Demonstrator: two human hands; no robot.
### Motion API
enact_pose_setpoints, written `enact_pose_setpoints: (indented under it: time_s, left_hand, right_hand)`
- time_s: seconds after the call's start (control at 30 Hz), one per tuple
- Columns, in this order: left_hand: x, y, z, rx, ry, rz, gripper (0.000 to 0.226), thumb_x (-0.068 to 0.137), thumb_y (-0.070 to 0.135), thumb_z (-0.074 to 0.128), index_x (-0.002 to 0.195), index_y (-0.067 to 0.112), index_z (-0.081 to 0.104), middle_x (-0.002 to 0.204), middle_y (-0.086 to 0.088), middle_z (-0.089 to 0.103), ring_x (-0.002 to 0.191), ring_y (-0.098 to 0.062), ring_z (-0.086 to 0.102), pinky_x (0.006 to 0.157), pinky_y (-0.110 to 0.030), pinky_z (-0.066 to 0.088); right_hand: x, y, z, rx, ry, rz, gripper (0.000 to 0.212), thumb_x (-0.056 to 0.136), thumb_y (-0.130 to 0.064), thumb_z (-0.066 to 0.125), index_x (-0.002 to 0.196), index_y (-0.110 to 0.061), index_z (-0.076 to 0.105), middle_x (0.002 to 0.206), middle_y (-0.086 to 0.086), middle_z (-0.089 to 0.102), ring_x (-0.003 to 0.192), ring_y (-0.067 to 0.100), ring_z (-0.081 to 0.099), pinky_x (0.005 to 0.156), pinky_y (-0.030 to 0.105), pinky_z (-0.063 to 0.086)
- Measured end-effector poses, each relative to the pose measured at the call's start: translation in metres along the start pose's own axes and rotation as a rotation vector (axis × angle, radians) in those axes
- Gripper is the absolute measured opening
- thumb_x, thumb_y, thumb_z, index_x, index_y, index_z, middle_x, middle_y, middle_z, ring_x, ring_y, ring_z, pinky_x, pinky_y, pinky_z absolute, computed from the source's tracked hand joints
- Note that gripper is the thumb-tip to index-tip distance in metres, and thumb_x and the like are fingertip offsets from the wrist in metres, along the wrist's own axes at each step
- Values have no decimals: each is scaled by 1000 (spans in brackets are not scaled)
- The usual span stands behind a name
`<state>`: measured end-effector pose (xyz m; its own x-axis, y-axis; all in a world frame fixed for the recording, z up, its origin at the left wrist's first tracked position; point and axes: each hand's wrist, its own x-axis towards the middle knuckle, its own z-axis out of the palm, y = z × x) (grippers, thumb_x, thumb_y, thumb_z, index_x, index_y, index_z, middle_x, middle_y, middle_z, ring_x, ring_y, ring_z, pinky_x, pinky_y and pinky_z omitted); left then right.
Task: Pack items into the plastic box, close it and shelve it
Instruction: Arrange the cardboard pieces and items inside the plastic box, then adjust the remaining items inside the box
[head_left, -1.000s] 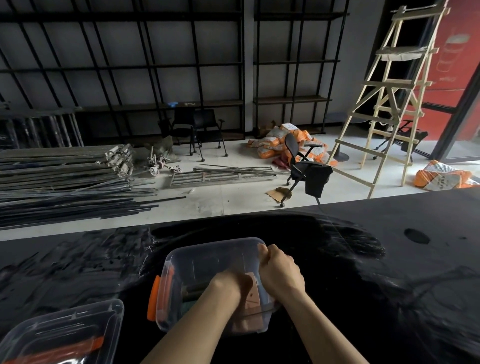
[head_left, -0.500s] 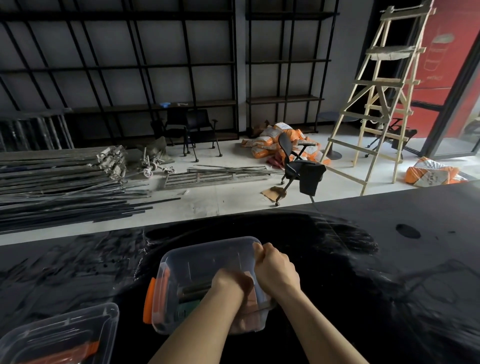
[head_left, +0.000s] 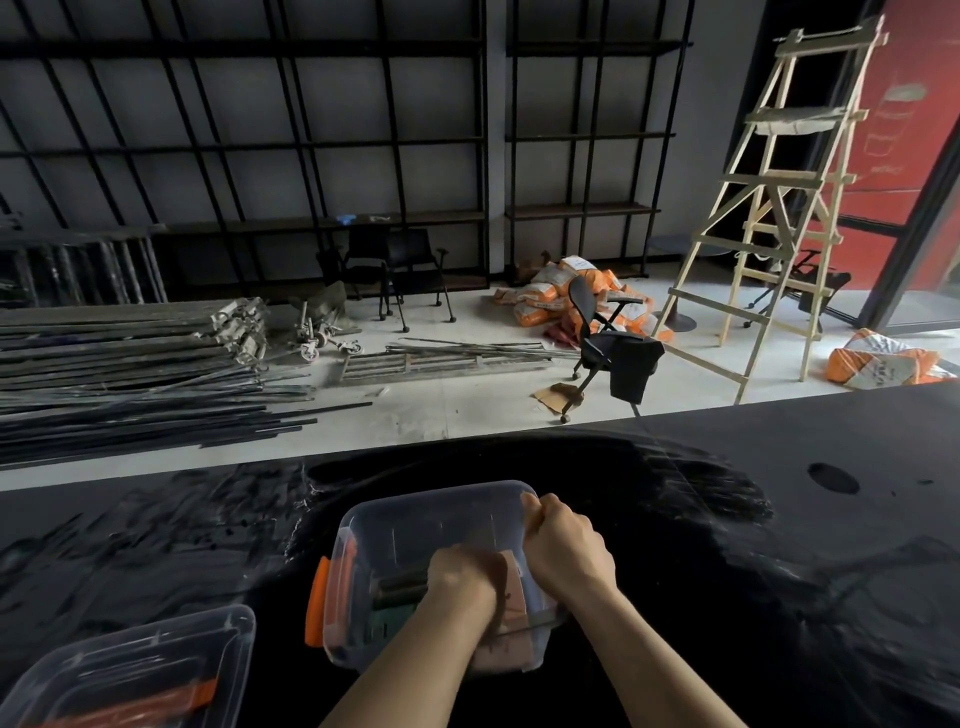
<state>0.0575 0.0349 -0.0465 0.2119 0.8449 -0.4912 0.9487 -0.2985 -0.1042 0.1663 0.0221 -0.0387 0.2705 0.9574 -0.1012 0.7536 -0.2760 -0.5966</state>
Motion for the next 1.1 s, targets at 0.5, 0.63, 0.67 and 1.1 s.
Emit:
enact_pose_setpoints:
  time_s: [0.5, 0.63, 0.67, 1.1]
  left_hand:
    - [-52, -95, 18, 167, 294, 95, 46, 90, 4, 60, 129, 28, 60, 135, 0, 56, 127, -23, 46, 105, -43, 34]
    - [-57, -97, 13, 100, 357, 39, 35, 95, 13, 55, 128, 23, 59, 131, -6, 55, 125, -29, 49, 102, -53, 37]
    - [-56, -100, 13, 85, 396, 57, 34, 95, 12, 53, 127, 23, 60, 128, -6, 58, 122, -31, 52, 100, -56, 41]
    - [-77, -116, 22, -18, 567, 47, 29, 95, 36, 56, 121, 27, 64, 137, -2, 59, 139, -14, 38, 119, -36, 14]
  right_hand:
    - [-27, -64, 14, -445, 76, -756, 37, 83, -4, 65, 118, -14, 66, 116, 5, 66, 106, 27, 64, 87, 37, 49]
    - [-19, -69, 25, -703, -417, -579, 30, 96, -12, 57, 125, -10, 65, 130, 12, 65, 120, 28, 62, 97, 40, 51]
    - [-16, -67, 26, -733, -487, -547, 30, 95, -11, 58, 125, -9, 65, 129, 13, 66, 119, 28, 63, 95, 38, 53]
    - [12, -30, 38, -722, -542, -446, 21, 88, -14, 58, 107, -15, 68, 112, 6, 70, 101, 23, 68, 83, 34, 57]
